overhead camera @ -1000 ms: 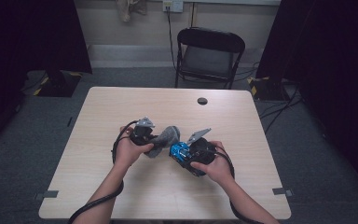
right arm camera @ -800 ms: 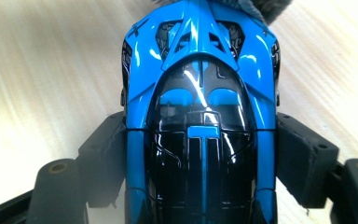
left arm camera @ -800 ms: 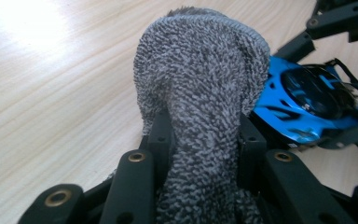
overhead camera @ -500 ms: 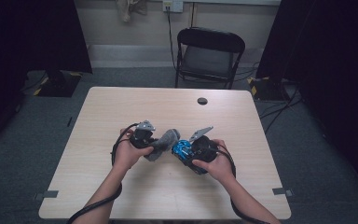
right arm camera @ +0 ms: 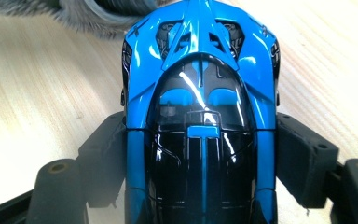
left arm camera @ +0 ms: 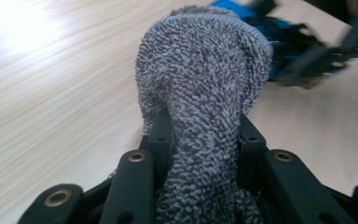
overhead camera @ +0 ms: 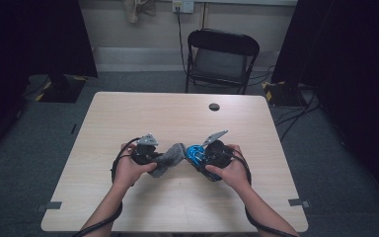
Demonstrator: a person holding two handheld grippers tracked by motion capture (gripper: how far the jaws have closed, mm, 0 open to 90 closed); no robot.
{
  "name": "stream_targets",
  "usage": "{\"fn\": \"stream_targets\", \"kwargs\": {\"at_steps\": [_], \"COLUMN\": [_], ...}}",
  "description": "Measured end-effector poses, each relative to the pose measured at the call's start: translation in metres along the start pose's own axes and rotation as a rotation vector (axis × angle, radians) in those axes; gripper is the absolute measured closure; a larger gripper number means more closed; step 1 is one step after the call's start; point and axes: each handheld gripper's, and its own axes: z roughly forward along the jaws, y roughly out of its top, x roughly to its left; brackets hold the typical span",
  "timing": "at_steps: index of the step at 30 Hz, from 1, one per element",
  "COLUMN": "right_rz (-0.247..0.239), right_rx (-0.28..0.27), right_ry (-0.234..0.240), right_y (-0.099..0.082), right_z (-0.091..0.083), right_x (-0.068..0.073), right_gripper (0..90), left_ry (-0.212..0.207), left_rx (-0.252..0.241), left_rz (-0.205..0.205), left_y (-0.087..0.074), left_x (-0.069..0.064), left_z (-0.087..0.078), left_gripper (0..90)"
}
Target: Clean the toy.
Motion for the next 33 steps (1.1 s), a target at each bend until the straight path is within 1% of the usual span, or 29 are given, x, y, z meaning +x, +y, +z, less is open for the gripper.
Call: {"fn": "stream_targets", "kwargs": {"at_steps": [1,2,4,6,7,8,9,10,12,14,15,16,17,20,21,25,26,28,29,33], "right_rz": [0.000,-0.001,-0.005,-0.011,-0.017,-0.017,-0.021,-0.019,-0.021,-0.020,-0.020,-0.024,-0.024,-0.016,-0.015,0.001,0.004,0.012,0.013,0.027], "right_rx": [0.000,-0.009,-0.014,-0.021,-0.024,-0.028,-0.030,-0.031,-0.031,-0.038,-0.038,-0.037,-0.039,-0.039,-0.039,-0.034,-0.035,-0.032,-0.030,-0.026], "right_ry": [0.000,0.006,0.010,0.012,0.013,0.015,0.014,0.013,0.009,0.017,0.017,0.013,0.015,0.012,0.006,-0.003,-0.001,-0.008,-0.007,-0.012], "right_y": [0.000,0.001,0.003,0.007,0.009,0.011,0.013,0.015,0.019,0.022,0.022,0.026,0.026,0.029,0.029,0.030,0.029,0.029,0.028,0.027], "right_z": [0.000,-0.002,-0.004,-0.006,-0.007,-0.007,-0.007,-0.008,-0.008,-0.009,-0.009,-0.010,-0.010,-0.011,-0.011,-0.010,-0.009,-0.008,-0.008,-0.007], "right_x": [0.000,0.000,0.002,0.004,0.005,0.006,0.007,0.008,0.010,0.010,0.010,0.011,0.011,0.011,0.010,0.007,0.006,0.005,0.004,0.001], "right_gripper": [26.1,26.1,26.1,26.1,26.1,26.1,26.1,26.1,26.1,26.1,26.1,26.1,26.1,26.1,26.1,26.1,26.1,26.1,26.1,26.1], "left_ry": [0.000,0.052,0.085,0.107,0.107,0.094,0.094,0.082,0.060,0.042,0.042,0.009,-0.007,-0.039,-0.046,-0.069,-0.080,-0.086,-0.100,-0.110], "left_rx": [0.000,-0.003,-0.008,-0.003,-0.003,0.002,0.002,0.006,0.008,0.013,0.013,-0.001,-0.002,-0.009,-0.014,-0.007,-0.003,-0.007,-0.002,0.003], "left_rz": [0.000,-0.023,-0.045,-0.031,-0.031,-0.019,-0.019,-0.005,0.009,0.020,0.020,0.018,0.016,0.031,0.031,0.035,0.035,0.031,0.026,0.028], "left_y": [0.000,-0.003,-0.004,-0.002,-0.002,0.000,0.000,0.003,0.004,0.004,0.004,0.004,0.003,0.004,0.005,0.005,0.005,0.004,0.003,0.001], "left_x": [0.000,0.006,0.010,0.010,0.010,0.008,0.008,0.003,-0.002,-0.007,-0.007,-0.012,-0.015,-0.024,-0.027,-0.035,-0.037,-0.039,-0.042,-0.045], "left_z": [0.000,-0.001,-0.001,0.002,0.002,0.007,0.007,0.014,0.021,0.027,0.027,0.033,0.035,0.041,0.043,0.048,0.050,0.051,0.054,0.058], "left_gripper": [66.5,66.5,66.5,66.5,66.5,66.5,66.5,66.5,66.5,66.5,66.5,66.5,66.6,66.6,66.6,66.6,66.6,66.6,66.6,66.6]}}
